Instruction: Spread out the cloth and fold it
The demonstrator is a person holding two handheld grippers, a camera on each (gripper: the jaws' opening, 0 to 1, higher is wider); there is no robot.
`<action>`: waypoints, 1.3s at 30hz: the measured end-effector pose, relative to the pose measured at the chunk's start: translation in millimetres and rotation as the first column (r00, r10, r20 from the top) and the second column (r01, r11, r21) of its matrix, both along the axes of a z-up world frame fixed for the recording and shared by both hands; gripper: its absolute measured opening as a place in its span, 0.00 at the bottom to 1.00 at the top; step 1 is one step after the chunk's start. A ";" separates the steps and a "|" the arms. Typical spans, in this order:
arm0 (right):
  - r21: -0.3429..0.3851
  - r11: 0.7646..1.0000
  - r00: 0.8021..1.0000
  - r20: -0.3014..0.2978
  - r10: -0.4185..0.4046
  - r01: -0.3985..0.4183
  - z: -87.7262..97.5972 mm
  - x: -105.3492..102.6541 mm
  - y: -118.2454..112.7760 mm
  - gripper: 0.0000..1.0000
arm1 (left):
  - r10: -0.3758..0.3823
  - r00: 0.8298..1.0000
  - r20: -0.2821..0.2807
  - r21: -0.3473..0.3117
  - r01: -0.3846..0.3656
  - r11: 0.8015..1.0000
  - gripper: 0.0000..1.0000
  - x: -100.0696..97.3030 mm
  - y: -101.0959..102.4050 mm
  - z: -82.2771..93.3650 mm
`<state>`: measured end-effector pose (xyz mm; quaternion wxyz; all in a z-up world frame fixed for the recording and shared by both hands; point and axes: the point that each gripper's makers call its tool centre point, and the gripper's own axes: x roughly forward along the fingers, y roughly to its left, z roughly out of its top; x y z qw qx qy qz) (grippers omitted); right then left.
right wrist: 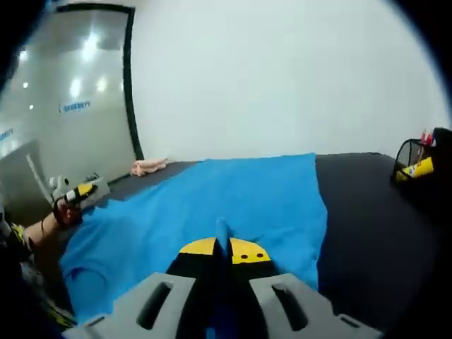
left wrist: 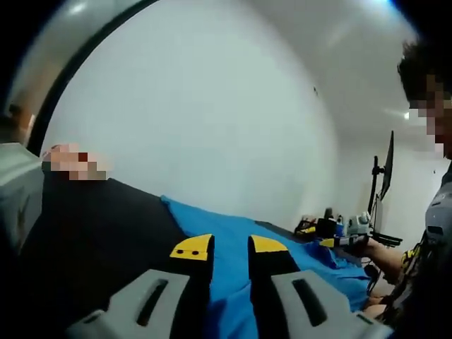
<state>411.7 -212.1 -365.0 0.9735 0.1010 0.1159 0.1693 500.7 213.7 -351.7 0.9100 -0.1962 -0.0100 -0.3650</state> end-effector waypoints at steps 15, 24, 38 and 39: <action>-0.108 0.994 0.983 0.179 0.032 -0.012 30.4 1.2 4.1 0.34 | 0.005 1.000 -0.011 0.021 -0.005 1.000 0.19 0.6 -1.8 -3.9; -0.197 0.972 0.986 0.078 0.147 -0.129 -11.9 -85.2 -14.9 0.25 | 0.020 1.000 -0.014 0.004 -0.020 1.000 0.19 1.1 -0.1 -1.7; -0.593 0.799 0.993 -0.006 0.122 -0.102 -58.6 -114.2 -26.5 0.12 | 0.027 0.999 -0.030 0.121 -0.023 0.992 0.19 -1.1 -9.9 -14.7; -0.583 0.803 0.988 0.001 0.152 -0.123 -58.0 -117.0 -20.8 0.04 | 0.026 0.999 -0.030 0.126 -0.022 0.992 0.19 -1.4 -10.1 -15.1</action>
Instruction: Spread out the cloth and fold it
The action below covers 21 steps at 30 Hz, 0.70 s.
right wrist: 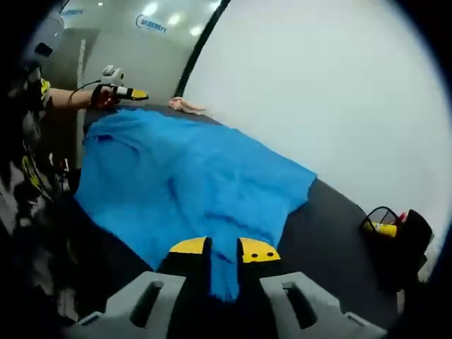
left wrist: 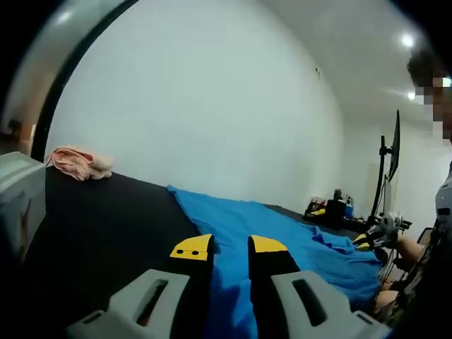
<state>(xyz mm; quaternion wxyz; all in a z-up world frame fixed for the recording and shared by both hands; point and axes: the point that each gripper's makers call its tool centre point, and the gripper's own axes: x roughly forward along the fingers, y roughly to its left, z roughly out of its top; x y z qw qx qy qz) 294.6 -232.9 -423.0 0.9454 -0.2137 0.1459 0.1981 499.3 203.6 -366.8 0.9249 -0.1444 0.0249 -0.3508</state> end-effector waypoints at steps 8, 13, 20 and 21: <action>0.037 0.996 0.995 -0.055 0.079 -0.077 -1.1 -15.7 11.3 0.02 | 0.000 1.000 -0.015 -0.003 0.000 1.000 0.19 0.7 0.8 -1.5; 0.157 0.985 0.996 -0.031 0.082 -0.076 10.6 -16.8 7.8 0.11 | 0.011 0.999 -0.036 -0.028 -0.012 1.000 0.19 0.5 5.3 0.1; 0.332 0.934 0.989 0.106 0.101 -0.131 62.7 14.1 48.2 0.25 | 0.046 0.996 -0.082 -0.141 -0.058 0.988 0.19 -12.5 20.7 11.4; 0.300 0.943 0.989 0.089 0.121 -0.143 55.9 18.0 57.7 0.25 | 0.045 0.996 -0.078 -0.133 -0.055 0.990 0.19 -14.6 20.7 11.9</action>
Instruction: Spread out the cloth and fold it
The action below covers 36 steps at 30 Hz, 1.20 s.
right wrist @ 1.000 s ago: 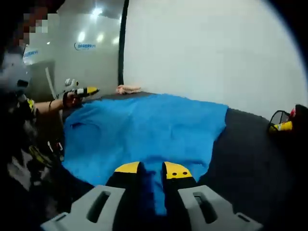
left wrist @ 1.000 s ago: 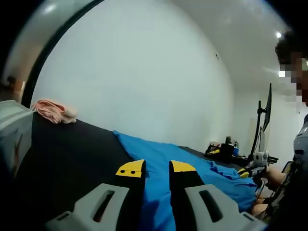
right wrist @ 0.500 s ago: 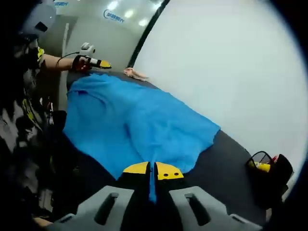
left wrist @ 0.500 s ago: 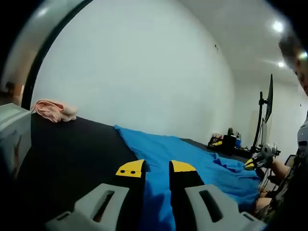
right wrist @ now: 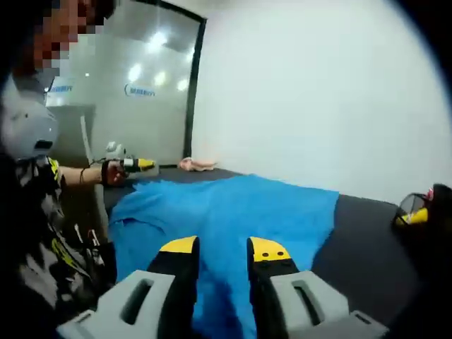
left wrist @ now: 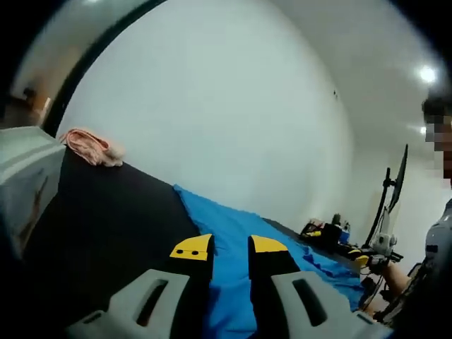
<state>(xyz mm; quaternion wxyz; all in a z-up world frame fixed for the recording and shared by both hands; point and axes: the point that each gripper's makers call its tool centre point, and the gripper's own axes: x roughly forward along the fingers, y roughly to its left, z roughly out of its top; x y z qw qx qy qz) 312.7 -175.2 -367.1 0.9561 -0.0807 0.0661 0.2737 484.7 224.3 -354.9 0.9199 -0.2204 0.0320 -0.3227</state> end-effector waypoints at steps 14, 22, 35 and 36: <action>-0.194 0.977 0.994 -0.079 0.072 -0.086 -45.8 10.4 48.1 0.01 | 0.007 1.000 0.006 0.033 -0.008 0.999 0.19 -56.0 21.8 6.0; 0.018 0.988 0.985 -0.071 0.156 -0.155 -32.5 -7.0 47.9 0.24 | 0.098 0.982 -0.159 -0.053 -0.108 0.993 0.33 -63.4 35.4 -14.6; 0.528 0.845 0.969 0.241 -0.056 -0.083 80.4 59.9 -70.0 0.36 | 0.345 0.873 -0.345 -0.033 -0.379 0.925 0.20 -45.2 34.6 -63.1; 0.534 0.841 0.965 0.253 -0.065 -0.083 82.1 65.6 -76.6 0.40 | 0.354 0.878 -0.322 -0.033 -0.384 0.923 0.19 -40.4 32.9 -62.2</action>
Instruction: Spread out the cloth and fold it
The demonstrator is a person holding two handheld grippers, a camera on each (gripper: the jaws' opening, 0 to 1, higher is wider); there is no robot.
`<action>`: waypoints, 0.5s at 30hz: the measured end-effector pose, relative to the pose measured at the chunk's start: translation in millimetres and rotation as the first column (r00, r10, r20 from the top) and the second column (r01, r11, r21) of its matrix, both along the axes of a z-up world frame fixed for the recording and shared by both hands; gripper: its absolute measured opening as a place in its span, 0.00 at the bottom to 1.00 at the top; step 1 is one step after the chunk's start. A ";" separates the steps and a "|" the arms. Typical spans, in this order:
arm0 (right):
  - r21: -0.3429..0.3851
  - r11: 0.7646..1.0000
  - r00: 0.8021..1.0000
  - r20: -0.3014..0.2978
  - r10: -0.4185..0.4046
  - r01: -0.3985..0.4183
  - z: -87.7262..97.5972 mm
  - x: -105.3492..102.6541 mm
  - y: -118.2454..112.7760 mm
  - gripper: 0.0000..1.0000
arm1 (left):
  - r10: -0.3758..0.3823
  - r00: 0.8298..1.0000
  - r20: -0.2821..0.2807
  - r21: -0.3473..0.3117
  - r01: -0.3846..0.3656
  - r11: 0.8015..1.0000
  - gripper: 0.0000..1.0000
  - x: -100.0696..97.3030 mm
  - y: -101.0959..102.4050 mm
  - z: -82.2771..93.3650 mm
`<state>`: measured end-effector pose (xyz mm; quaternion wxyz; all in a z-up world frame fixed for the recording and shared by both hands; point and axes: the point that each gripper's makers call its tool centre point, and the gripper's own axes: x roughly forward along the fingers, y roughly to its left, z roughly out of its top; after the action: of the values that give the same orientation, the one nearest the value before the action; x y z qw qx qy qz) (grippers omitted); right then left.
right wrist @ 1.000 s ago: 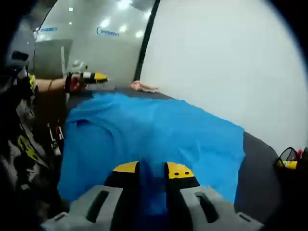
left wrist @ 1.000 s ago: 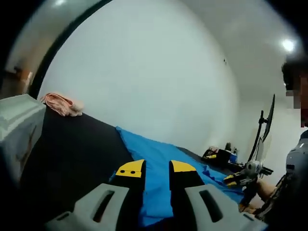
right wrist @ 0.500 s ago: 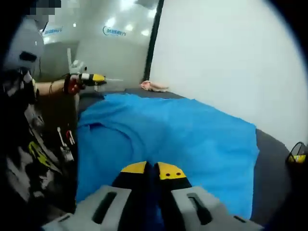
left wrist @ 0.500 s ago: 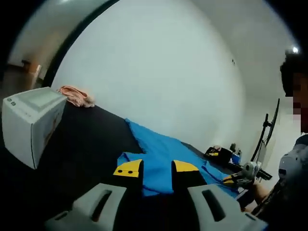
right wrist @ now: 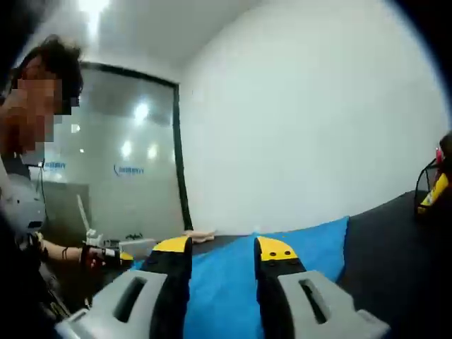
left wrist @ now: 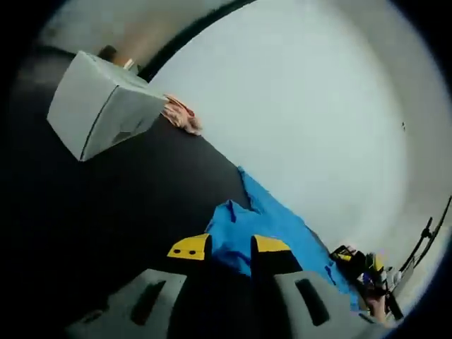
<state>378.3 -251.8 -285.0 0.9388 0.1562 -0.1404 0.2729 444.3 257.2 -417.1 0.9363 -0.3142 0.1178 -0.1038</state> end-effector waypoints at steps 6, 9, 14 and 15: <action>-0.077 0.988 0.991 -0.021 -0.135 0.133 -32.8 32.0 -43.8 0.33 | -0.063 0.998 -0.018 0.110 0.065 0.992 0.00 4.4 -14.9 -4.5; -0.039 0.989 0.989 -0.047 -0.143 0.141 -46.4 28.5 -48.6 0.29 | -0.113 0.993 0.026 0.091 0.111 0.990 0.00 -0.8 -24.8 12.2; 0.044 0.989 0.990 -0.001 -0.138 0.138 -30.2 19.7 -54.8 0.28 | -0.104 0.995 0.006 0.104 0.103 0.989 0.01 -12.1 -24.1 35.3; 0.055 0.989 0.990 -0.014 -0.138 0.138 -32.4 20.1 -56.9 0.28 | -0.124 0.992 -0.023 0.148 0.126 0.981 0.02 -18.9 -23.6 31.2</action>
<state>398.4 -308.7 -317.5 0.9515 0.1735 -0.1536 0.2024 425.4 233.6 -385.9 0.9480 -0.2357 0.1510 -0.1514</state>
